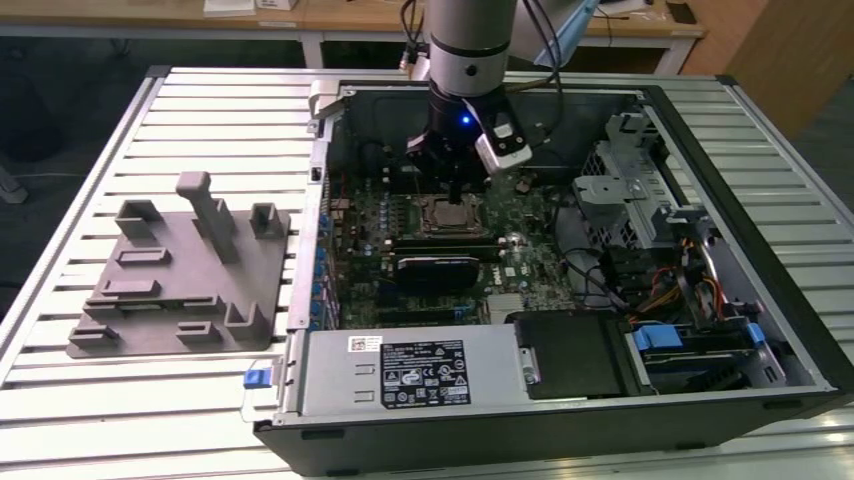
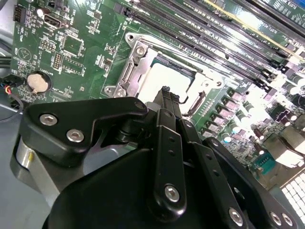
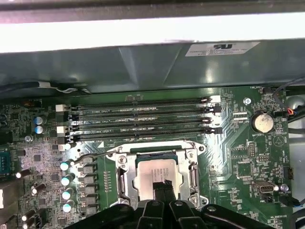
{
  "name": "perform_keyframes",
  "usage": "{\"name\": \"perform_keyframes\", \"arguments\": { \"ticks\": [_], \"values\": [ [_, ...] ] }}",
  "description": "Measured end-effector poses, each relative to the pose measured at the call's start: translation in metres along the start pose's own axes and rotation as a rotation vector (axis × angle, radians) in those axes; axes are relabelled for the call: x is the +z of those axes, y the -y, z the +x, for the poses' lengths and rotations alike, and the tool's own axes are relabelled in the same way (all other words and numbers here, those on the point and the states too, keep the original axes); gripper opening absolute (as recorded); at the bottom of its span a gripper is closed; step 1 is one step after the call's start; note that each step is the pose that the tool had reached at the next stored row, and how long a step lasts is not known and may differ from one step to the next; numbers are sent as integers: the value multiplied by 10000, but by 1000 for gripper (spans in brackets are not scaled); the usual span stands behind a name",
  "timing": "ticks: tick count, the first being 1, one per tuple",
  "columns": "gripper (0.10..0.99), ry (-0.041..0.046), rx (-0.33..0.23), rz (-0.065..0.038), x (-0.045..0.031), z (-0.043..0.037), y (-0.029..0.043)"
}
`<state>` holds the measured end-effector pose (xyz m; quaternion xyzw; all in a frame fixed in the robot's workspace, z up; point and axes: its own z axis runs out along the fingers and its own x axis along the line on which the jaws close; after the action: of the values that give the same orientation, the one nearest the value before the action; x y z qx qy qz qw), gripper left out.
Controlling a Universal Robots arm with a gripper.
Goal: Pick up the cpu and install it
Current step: 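Close the cpu cover, then install the first cpu locking lever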
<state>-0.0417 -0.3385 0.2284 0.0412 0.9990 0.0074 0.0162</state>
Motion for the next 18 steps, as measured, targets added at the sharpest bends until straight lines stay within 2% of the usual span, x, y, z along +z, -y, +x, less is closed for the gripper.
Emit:
{"name": "perform_keyframes", "arguments": {
  "ticks": [11, 14, 18],
  "values": [
    [106, 0, 2, 4, -1, 14, 2],
    [106, 0, -1, 2, -2, 44, 4],
    [106, 6, 1, 2, -5, 123, 10]
  ]
}}
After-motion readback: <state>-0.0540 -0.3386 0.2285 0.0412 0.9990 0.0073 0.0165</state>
